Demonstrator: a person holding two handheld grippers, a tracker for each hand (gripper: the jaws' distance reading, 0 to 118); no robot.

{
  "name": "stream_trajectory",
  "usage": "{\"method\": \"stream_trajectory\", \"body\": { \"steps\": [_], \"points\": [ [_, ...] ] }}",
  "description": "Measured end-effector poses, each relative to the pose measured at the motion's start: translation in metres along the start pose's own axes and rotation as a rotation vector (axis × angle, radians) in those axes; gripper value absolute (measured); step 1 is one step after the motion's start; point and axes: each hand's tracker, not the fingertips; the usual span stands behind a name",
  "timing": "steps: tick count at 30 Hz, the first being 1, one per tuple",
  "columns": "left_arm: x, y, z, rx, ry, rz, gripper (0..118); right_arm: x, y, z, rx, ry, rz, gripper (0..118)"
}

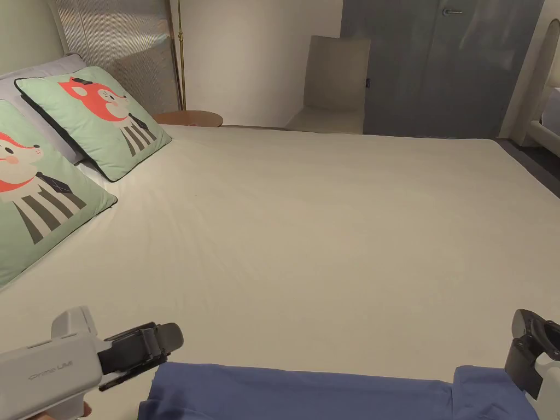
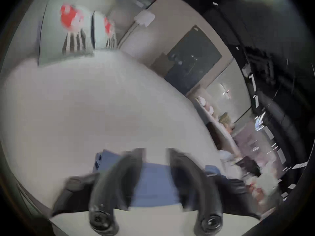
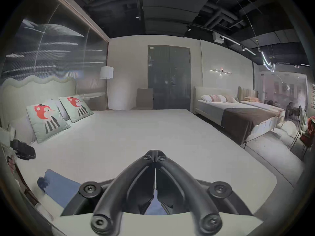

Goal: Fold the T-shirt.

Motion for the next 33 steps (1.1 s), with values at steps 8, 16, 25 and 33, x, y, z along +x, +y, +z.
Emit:
{"method": "stream_trajectory", "body": {
  "steps": [8,16,25,33],
  "points": [
    [-0.1,0.005,-0.028,-0.23,0.074,0.121,110,-0.006,-0.008,-0.001,-0.043,-0.009,-0.001,0],
    [-0.059,-0.033,-0.06,-0.257,-0.082,0.174,110,-0.019,-0.008,0.0,-0.069,0.003,0.016,0],
    [-0.088,-0.028,-0.064,-0.236,0.083,0.19,4,-0.021,-0.007,0.001,-0.06,0.014,-0.001,0],
    [-0.067,-0.027,-0.021,-0.192,0.045,0.222,5,-0.022,-0.001,0.005,-0.049,0.02,0.002,0]
  ]
}}
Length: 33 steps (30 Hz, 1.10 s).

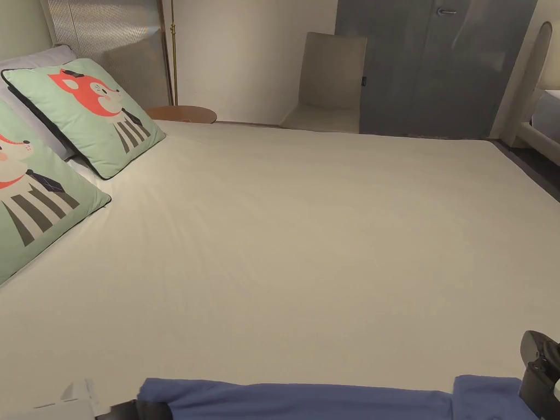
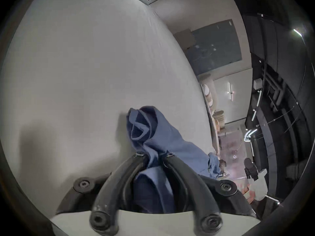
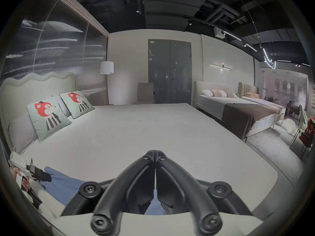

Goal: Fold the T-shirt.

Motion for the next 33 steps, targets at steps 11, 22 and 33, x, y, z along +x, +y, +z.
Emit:
{"method": "stream_trajectory", "body": {
  "steps": [11,22,33],
  "points": [
    [0.032,0.002,0.071,0.167,0.105,-0.079,5,-0.003,-0.008,-0.006,-0.012,0.04,-0.026,0],
    [0.12,-0.047,-0.084,-0.088,0.027,-0.363,5,0.018,-0.003,0.009,0.026,0.036,-0.071,0],
    [0.133,-0.093,-0.138,-0.056,0.116,-0.366,61,0.043,-0.01,0.016,0.013,0.006,-0.099,0]
  ]
}}
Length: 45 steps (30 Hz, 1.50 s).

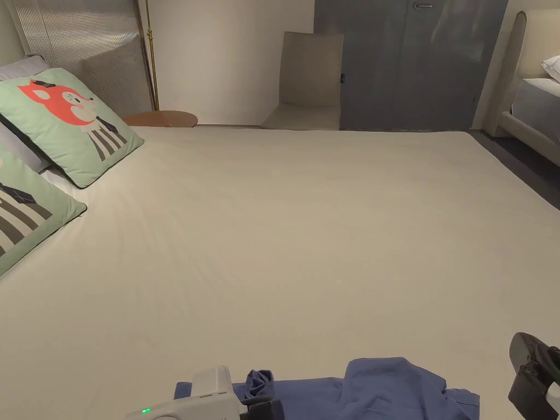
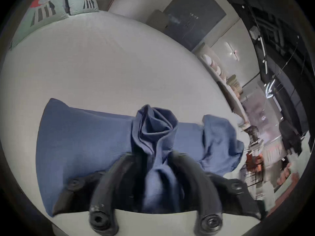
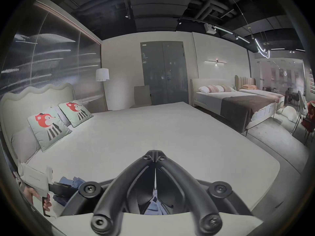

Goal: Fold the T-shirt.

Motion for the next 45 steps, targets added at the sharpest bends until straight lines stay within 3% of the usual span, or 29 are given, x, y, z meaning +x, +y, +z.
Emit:
{"method": "stream_trajectory", "body": {
  "steps": [2,4,6,7,8,9,10,11,13,22,27,31,34,41,43,44,45],
  "points": [
    [0.002,0.001,0.012,0.045,-0.077,-0.005,105,0.001,-0.001,0.0,-0.005,0.001,-0.004,0],
    [0.0,0.001,0.031,0.165,-0.104,-0.053,108,-0.002,-0.002,-0.001,-0.009,0.005,-0.008,0],
    [-0.002,0.003,0.042,0.274,-0.014,-0.086,107,-0.002,-0.003,-0.001,-0.01,0.006,-0.011,0],
    [0.013,-0.001,0.055,0.314,0.056,-0.079,99,-0.001,-0.003,-0.001,-0.011,0.008,-0.016,0],
    [0.012,-0.003,0.055,0.339,0.103,-0.089,77,-0.002,-0.003,-0.001,-0.012,0.011,-0.017,0],
    [0.011,-0.006,0.053,0.37,0.164,-0.137,32,-0.002,-0.003,-0.001,-0.014,0.012,-0.017,0],
    [0.008,-0.008,0.046,0.376,0.265,-0.199,4,-0.002,-0.004,-0.001,-0.014,0.014,-0.018,0],
    [0.01,-0.011,0.039,0.361,0.356,-0.233,1,-0.001,-0.004,-0.001,-0.015,0.015,-0.02,0],
    [0.012,-0.023,0.025,0.334,0.445,-0.313,1,-0.001,-0.005,-0.001,-0.017,0.02,-0.024,0],
    [0.062,-0.068,-0.037,0.236,0.35,-0.49,1,0.014,-0.006,0.003,-0.01,0.004,-0.03,0],
    [0.09,-0.078,-0.048,0.241,0.372,-0.543,1,0.016,-0.004,0.008,-0.004,-0.015,-0.032,0],
    [0.089,-0.062,-0.025,0.208,0.17,-0.42,1,0.023,-0.004,0.005,-0.002,-0.018,-0.033,0],
    [0.083,-0.051,-0.003,0.236,0.109,-0.374,1,0.02,-0.003,0.004,0.002,-0.014,-0.032,0],
    [-0.018,0.007,0.065,0.253,-0.089,-0.04,2,0.01,-0.003,0.002,0.003,0.008,-0.028,0],
    [-0.04,0.019,0.089,0.227,-0.114,0.016,12,0.006,-0.004,-0.001,0.0,0.017,-0.03,0],
    [-0.053,0.024,0.096,0.208,-0.109,0.039,12,0.002,-0.003,-0.002,-0.001,0.021,-0.029,0],
    [-0.064,0.028,0.101,0.182,-0.101,0.059,40,0.0,-0.003,-0.003,-0.003,0.026,-0.028,0]
  ]
}}
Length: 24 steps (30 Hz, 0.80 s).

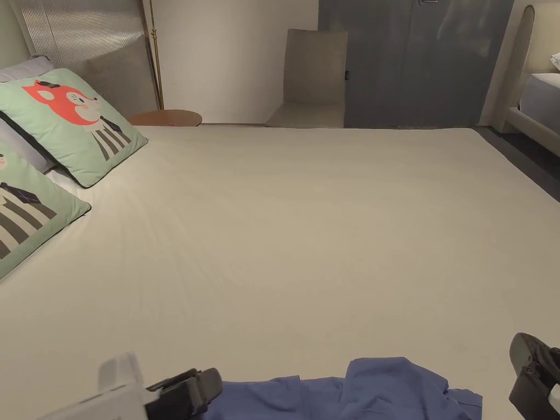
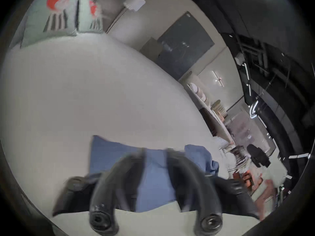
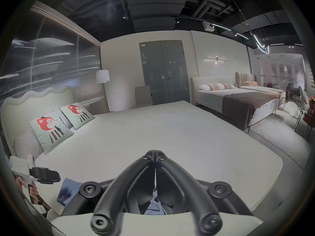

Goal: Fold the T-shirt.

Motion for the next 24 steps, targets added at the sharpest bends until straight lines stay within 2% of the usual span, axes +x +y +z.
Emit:
{"method": "stream_trajectory", "body": {
  "steps": [3,4,10,11,12,13,14,15,17,19,21,24],
  "points": [
    [-0.023,0.003,0.007,-0.046,0.0,0.039,107,-0.004,-0.001,-0.002,-0.006,0.015,0.002,0],
    [-0.032,0.003,0.007,-0.056,-0.01,0.068,111,-0.006,-0.001,-0.002,-0.006,0.019,0.003,0],
    [-0.099,-0.003,-0.024,-0.126,-0.12,0.349,110,-0.009,0.003,0.001,-0.005,0.025,0.01,0],
    [-0.1,-0.006,-0.029,-0.14,-0.141,0.364,110,-0.011,0.004,0.003,-0.004,0.024,0.01,0],
    [-0.101,-0.011,-0.036,-0.157,-0.169,0.369,107,-0.011,0.006,0.004,-0.002,0.021,0.011,0],
    [-0.1,-0.014,-0.04,-0.155,-0.201,0.366,98,-0.011,0.007,0.005,-0.002,0.019,0.012,0],
    [-0.067,-0.017,-0.038,-0.137,-0.205,0.38,85,-0.01,0.007,0.006,0.0,0.016,0.013,0],
    [-0.066,-0.018,-0.044,-0.149,-0.173,0.394,64,-0.009,0.007,0.006,0.002,0.012,0.014,0],
    [-0.068,-0.022,-0.048,-0.134,-0.091,0.402,13,-0.008,0.008,0.008,0.005,0.009,0.012,0],
    [-0.064,-0.028,-0.049,-0.151,-0.045,0.441,11,-0.005,0.006,0.009,0.01,0.004,0.012,0],
    [-0.059,-0.029,-0.041,-0.124,-0.135,0.486,10,-0.004,0.006,0.009,0.012,0.001,0.012,0],
    [-0.053,-0.022,-0.02,-0.118,-0.085,0.425,9,-0.004,0.006,0.009,0.012,-0.001,0.005,0]
  ]
}}
